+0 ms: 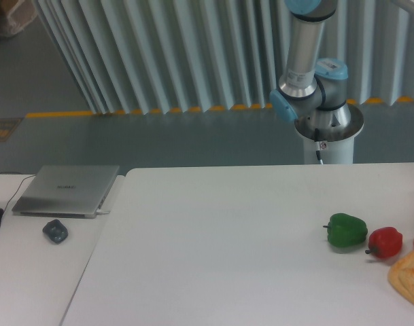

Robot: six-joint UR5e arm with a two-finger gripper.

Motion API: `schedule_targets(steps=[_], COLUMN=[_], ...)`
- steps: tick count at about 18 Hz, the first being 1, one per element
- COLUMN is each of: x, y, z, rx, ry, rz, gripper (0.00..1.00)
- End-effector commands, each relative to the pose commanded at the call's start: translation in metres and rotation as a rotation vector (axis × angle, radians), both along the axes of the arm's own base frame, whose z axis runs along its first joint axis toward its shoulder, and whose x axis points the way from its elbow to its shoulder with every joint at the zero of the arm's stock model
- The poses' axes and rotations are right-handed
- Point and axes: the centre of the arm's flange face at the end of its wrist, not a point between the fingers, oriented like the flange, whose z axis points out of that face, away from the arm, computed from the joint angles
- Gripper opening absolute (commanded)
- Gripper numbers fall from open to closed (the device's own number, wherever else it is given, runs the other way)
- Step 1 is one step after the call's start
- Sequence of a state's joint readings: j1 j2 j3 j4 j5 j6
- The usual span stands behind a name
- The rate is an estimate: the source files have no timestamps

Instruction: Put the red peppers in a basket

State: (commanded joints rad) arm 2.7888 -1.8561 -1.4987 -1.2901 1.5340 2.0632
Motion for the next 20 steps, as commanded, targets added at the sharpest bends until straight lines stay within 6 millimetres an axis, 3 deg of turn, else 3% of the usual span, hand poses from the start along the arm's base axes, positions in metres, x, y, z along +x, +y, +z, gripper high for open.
schedule_targets(steps=[6, 13, 14, 20], x=[0.002, 0.005, 0.01, 0.042], y=[0.003, -0.002, -0.001, 0.033], z=[0.002, -0.016, -0.008, -0.003], rx=[0.0, 0.023, 0.034, 0.053], ry=[0.003, -0.032, -0.023, -0.045], rz=[-0.003, 0.02, 0.063, 0.299], gripper=[1.0, 1.0, 1.0, 1.0])
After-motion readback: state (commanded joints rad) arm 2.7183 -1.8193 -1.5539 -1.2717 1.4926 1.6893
